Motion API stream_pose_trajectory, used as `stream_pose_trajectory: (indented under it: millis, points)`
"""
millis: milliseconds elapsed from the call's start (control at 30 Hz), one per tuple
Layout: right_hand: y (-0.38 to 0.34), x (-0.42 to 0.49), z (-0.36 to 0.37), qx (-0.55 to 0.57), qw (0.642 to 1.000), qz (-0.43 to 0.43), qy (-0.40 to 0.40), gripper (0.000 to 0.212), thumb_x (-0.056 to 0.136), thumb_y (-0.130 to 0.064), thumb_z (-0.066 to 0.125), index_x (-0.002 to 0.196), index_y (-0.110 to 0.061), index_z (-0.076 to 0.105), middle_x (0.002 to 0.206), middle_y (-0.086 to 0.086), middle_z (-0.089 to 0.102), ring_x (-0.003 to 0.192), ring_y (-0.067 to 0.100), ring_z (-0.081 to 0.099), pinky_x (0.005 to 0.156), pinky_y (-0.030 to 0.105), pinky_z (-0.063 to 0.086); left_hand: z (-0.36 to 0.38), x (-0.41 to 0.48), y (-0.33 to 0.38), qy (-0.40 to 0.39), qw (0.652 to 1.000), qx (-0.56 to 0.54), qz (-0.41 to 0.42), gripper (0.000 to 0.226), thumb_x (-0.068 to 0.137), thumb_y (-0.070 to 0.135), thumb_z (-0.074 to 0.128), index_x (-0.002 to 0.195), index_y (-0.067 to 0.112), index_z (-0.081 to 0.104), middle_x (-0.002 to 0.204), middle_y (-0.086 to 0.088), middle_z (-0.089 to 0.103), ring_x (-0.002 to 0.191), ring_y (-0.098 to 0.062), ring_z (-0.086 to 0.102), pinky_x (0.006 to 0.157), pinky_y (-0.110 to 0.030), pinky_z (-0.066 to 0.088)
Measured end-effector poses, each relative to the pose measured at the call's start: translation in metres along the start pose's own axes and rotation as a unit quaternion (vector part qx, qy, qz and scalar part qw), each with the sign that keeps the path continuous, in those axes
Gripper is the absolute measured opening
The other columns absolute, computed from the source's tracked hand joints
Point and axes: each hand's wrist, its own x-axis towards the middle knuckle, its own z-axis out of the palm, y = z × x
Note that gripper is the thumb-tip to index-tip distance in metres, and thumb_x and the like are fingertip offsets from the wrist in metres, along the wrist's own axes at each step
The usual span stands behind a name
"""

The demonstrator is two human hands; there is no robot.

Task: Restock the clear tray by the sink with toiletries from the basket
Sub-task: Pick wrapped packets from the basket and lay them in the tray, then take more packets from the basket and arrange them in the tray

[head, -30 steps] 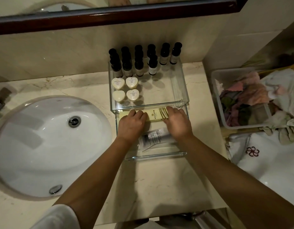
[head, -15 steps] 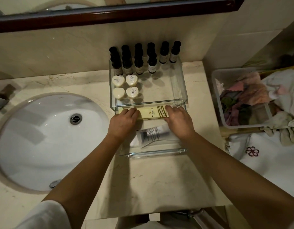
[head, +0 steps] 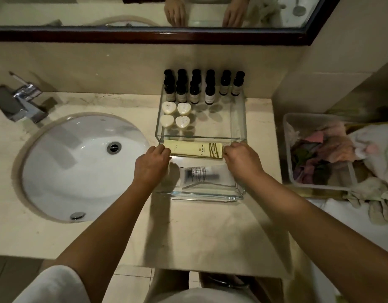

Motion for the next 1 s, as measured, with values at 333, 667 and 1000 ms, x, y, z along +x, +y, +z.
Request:
stream_pose_trajectory:
  millis: [333, 667, 1000]
  points:
    - [-0.064, 0.012, -0.027, -0.015, 0.990, -0.142, -0.015, 0.022, 0.090, -0.010, 0.047, 0.098, -0.005, 0.067, 0.097, 0.012, 0.064, 0.097, 0.031, 0.055, 0.072, 0.032, 0.042, -0.027, -0.063, -0.041, 0.022, 0.986, 0.028, -0.160, 0.033, 0.048, -0.009, 0.079, 0.057, 0.010, 0.054, 0.055, -0.002, 0.047, 0.044, -0.021, 0.045, 0.047, -0.011, 0.000]
    - [-0.229, 0.005, -0.049, -0.024, 0.949, -0.313, -0.037, 0.032, 0.096, -0.028, 0.043, 0.121, -0.014, 0.058, 0.118, 0.009, 0.060, 0.113, 0.031, 0.051, 0.084, 0.037, 0.045, -0.075, -0.237, -0.104, -0.137, 0.890, -0.037, -0.434, 0.030, 0.094, 0.023, 0.044, 0.121, 0.014, 0.052, 0.117, -0.004, 0.053, 0.106, -0.026, 0.056, 0.072, -0.034, 0.044]
    - [-0.452, -0.175, 0.009, -0.086, 0.829, -0.542, -0.106, 0.031, 0.095, -0.026, 0.041, 0.112, -0.010, 0.061, 0.114, 0.012, 0.060, 0.108, 0.031, 0.056, 0.077, 0.033, 0.045, -0.102, -0.541, -0.074, -0.087, 0.761, -0.074, -0.639, 0.032, 0.094, 0.033, 0.040, 0.118, 0.016, 0.053, 0.120, -0.003, 0.057, 0.111, -0.027, 0.055, 0.082, -0.035, 0.046]
